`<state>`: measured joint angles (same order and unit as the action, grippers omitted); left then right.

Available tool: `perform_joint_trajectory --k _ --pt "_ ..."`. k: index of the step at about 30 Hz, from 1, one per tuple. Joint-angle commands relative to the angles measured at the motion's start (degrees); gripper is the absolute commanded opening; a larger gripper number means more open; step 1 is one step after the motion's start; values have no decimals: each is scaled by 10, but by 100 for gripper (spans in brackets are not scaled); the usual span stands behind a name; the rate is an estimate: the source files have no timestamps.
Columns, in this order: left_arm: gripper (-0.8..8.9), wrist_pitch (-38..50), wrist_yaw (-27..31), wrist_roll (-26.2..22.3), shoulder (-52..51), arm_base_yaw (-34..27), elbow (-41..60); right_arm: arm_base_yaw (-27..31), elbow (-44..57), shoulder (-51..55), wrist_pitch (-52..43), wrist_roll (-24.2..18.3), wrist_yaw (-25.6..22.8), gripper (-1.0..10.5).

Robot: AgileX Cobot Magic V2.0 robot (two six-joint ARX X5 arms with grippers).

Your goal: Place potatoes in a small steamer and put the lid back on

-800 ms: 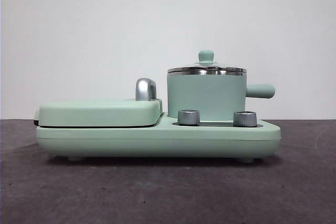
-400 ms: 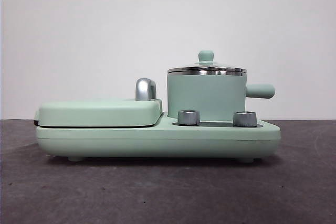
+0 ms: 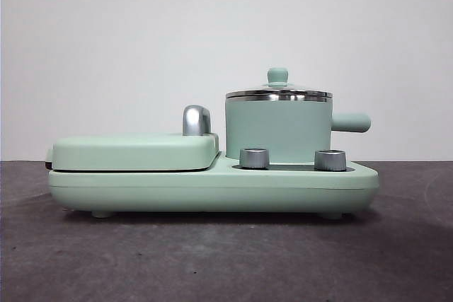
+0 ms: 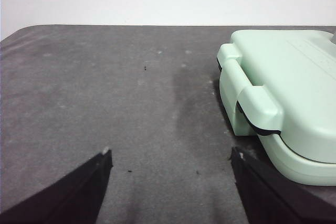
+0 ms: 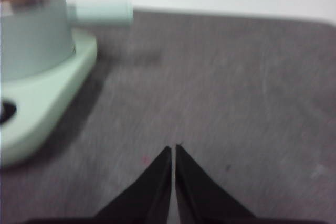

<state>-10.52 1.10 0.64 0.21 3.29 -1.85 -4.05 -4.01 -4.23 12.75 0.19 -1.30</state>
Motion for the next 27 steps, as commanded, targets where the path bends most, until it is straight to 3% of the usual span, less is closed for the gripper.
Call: perform_joint_trajectory --k 1,6,27 --pt "371 -3 -3 -6 0 0 10 0 29 34 -10 23 2 9" --pt "371 -2 -3 -6 0 1 10 2 30 40 -29 53 4 9" --pt "371 -2 -3 -6 0 1 10 2 29 40 -40 54 -1 10"
